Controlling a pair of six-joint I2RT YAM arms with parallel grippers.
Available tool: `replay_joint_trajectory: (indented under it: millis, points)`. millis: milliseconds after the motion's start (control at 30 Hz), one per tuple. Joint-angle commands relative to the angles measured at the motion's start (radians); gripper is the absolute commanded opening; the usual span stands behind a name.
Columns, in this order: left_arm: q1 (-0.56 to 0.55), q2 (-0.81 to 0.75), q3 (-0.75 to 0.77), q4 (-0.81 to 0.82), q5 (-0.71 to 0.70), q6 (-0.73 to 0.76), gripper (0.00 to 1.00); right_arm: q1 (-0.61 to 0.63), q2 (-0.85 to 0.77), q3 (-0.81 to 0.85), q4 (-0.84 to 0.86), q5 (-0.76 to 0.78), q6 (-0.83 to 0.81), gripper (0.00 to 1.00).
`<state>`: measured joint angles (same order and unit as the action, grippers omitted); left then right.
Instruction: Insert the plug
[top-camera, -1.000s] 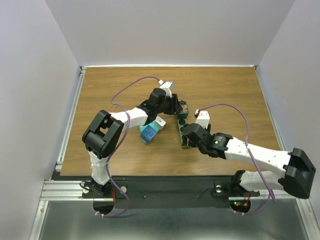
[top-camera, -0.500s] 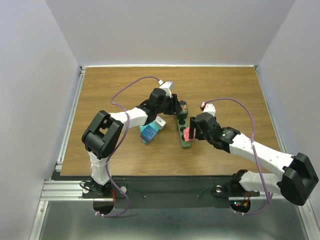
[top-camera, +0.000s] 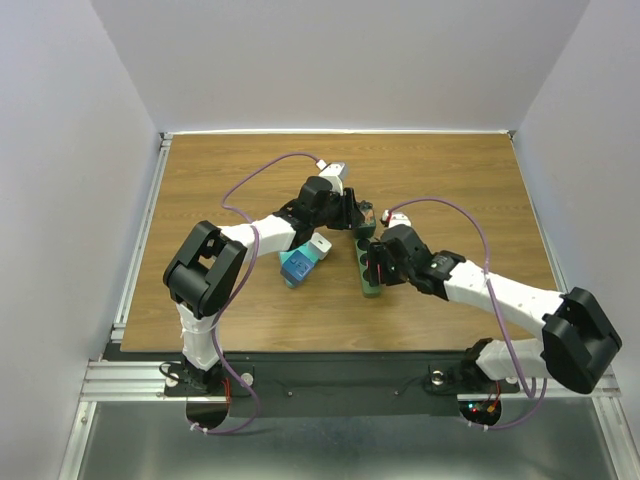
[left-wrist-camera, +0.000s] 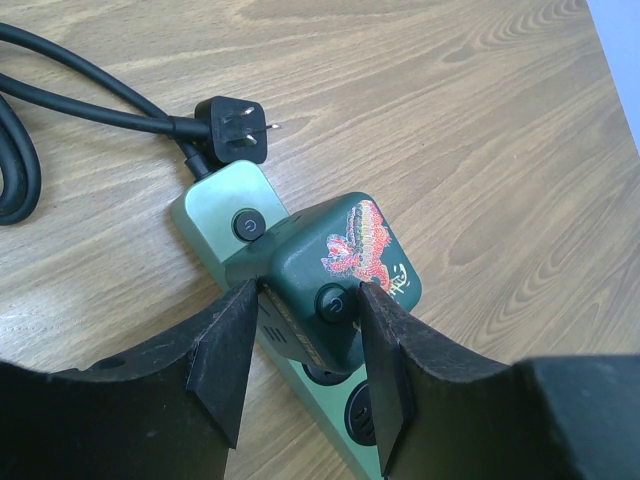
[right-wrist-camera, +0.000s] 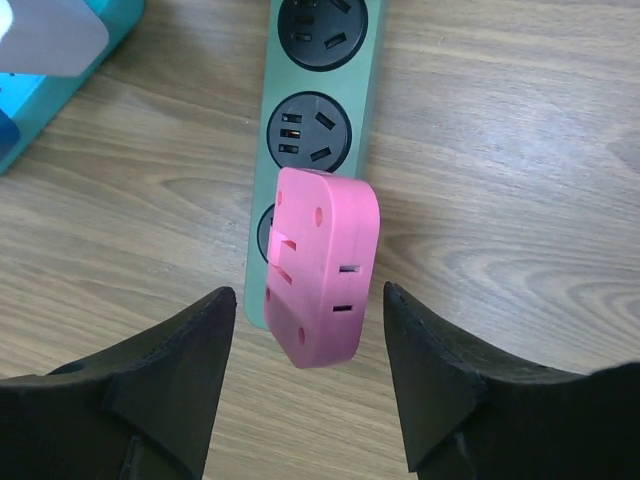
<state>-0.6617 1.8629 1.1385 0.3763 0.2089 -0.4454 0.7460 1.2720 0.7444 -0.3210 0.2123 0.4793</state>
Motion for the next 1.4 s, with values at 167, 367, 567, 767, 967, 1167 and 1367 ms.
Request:
replay_joint_trajectory:
  millis: [167,367,567,767,967,1167,1367]
  points:
    - [-0.012,-0.019,-0.022,-0.111,-0.011,0.043,0.55,-0.022,0.030,0.033,0.094,-0.036,-0.044,0.58]
    - [-0.013,-0.022,-0.025,-0.112,-0.019,0.043,0.54,-0.028,0.064,0.041,0.112,-0.053,-0.053,0.55]
    - [-0.012,-0.033,-0.025,-0.122,-0.029,0.050,0.54,-0.031,0.078,0.026,0.135,-0.050,-0.053,0.52]
    - [-0.012,-0.030,-0.026,-0.122,-0.028,0.051,0.54,-0.033,0.093,0.016,0.160,-0.037,-0.054,0.46]
    - [-0.013,-0.027,-0.037,-0.119,-0.029,0.048,0.54,-0.031,0.107,0.026,0.160,-0.037,-0.073,0.39]
    - [-0.012,-0.028,-0.045,-0.117,-0.032,0.047,0.54,-0.031,0.110,0.012,0.158,-0.053,-0.082,0.21]
    - [-0.013,-0.027,-0.045,-0.116,-0.029,0.045,0.54,-0.033,0.116,-0.004,0.152,-0.037,-0.081,0.07]
